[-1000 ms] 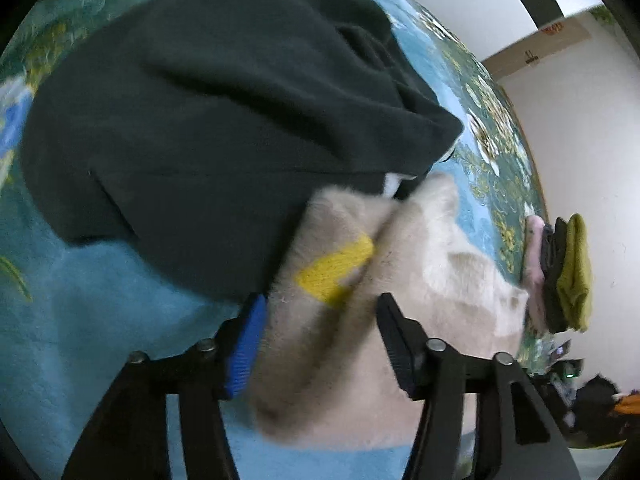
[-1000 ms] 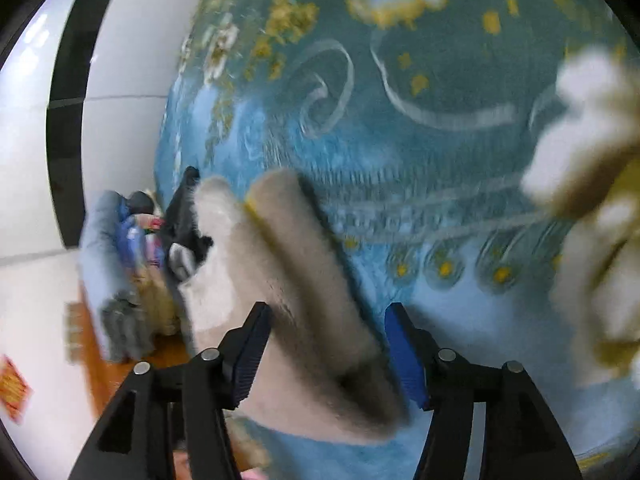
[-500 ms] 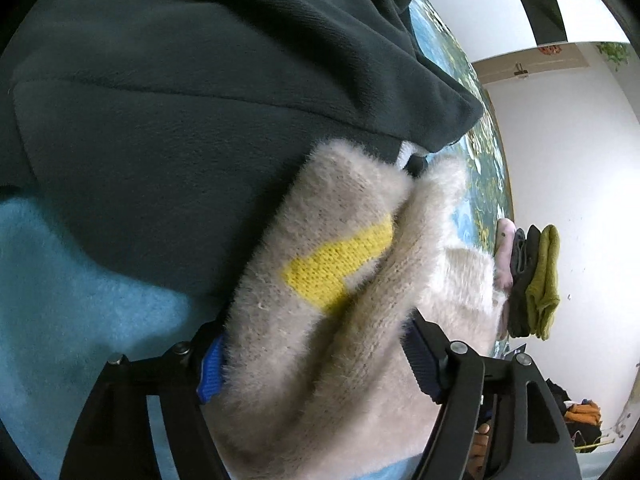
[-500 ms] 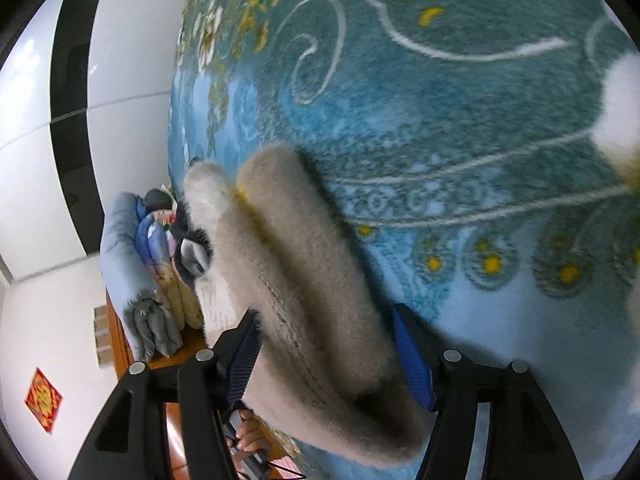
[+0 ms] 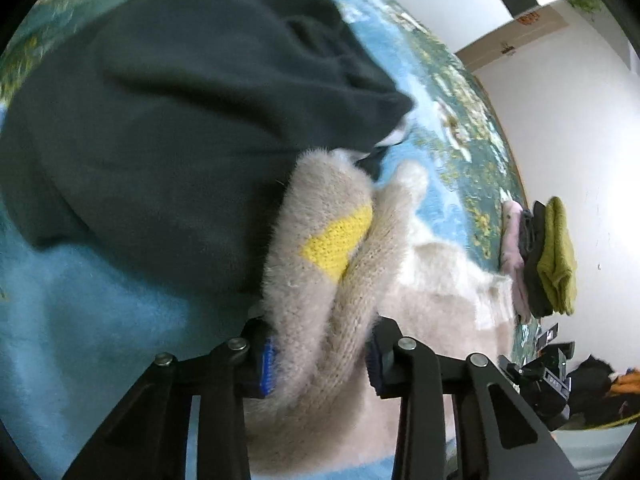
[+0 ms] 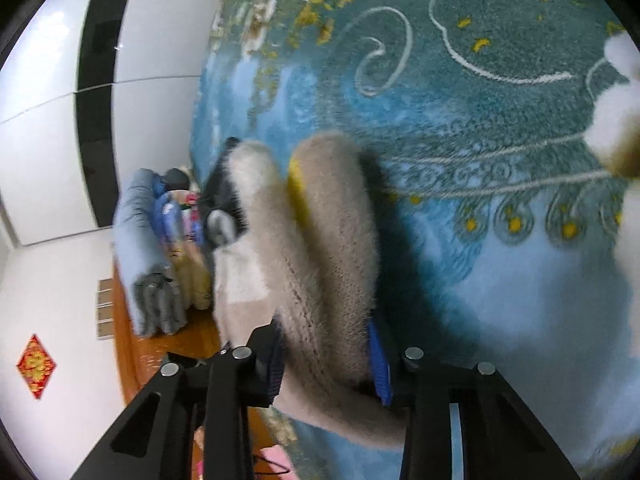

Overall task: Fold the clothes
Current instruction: 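Lift the folded sweater with both grippers and carry it toward the clothes stack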

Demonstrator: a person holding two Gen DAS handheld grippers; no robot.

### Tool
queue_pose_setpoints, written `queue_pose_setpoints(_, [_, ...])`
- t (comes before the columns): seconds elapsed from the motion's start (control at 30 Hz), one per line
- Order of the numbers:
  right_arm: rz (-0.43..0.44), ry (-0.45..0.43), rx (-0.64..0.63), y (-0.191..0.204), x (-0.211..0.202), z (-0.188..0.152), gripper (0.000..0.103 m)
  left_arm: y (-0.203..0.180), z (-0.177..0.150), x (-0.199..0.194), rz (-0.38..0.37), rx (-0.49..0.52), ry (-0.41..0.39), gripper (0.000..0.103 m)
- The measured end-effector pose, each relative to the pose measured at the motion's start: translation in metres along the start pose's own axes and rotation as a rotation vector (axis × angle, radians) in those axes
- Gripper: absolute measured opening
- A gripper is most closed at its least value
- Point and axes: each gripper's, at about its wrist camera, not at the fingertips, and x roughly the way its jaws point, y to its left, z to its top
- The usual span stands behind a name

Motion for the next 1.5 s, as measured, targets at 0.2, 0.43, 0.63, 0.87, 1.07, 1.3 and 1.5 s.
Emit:
queue_pose_setpoints(0.2, [0.078,-0.055,-0.092,0.038,-0.056,-0.007,0.035,-0.059,0.017,-0.012,-0.103,0.085,-0.015,0.029])
queue_pose_setpoints(0.43, [0.055,-0.194,-0.296,0.111,-0.171,0.026,0.035,-0.192,0.044,-0.007,-0.309,0.253,-0.04,0.029])
queue_pose_setpoints(0.63, [-0.026,-0.35,-0.44,0.167,-0.282,0.078,0.035,-0.317,0.075,0.008,-0.458,0.388,-0.036,0.03])
queue_pose_setpoints(0.87, [-0.082,-0.457,-0.342,0.141,-0.362,0.16,0.035,-0.448,0.094,0.06,-0.485,0.484,0.003,0.029])
queue_pose_setpoints(1.07, [-0.098,-0.529,-0.275,0.112,-0.402,0.219,0.035,-0.525,0.101,0.096,-0.503,0.512,-0.007,0.029])
queue_pose_setpoints(1.3, [-0.175,-0.568,-0.166,0.054,-0.393,0.265,0.035,-0.503,0.105,0.172,-0.393,0.35,0.038,0.03])
queue_pose_setpoints(1.5, [-0.11,-0.559,-0.129,0.014,-0.384,0.263,0.037,-0.473,0.102,0.202,-0.346,0.305,0.086,0.035])
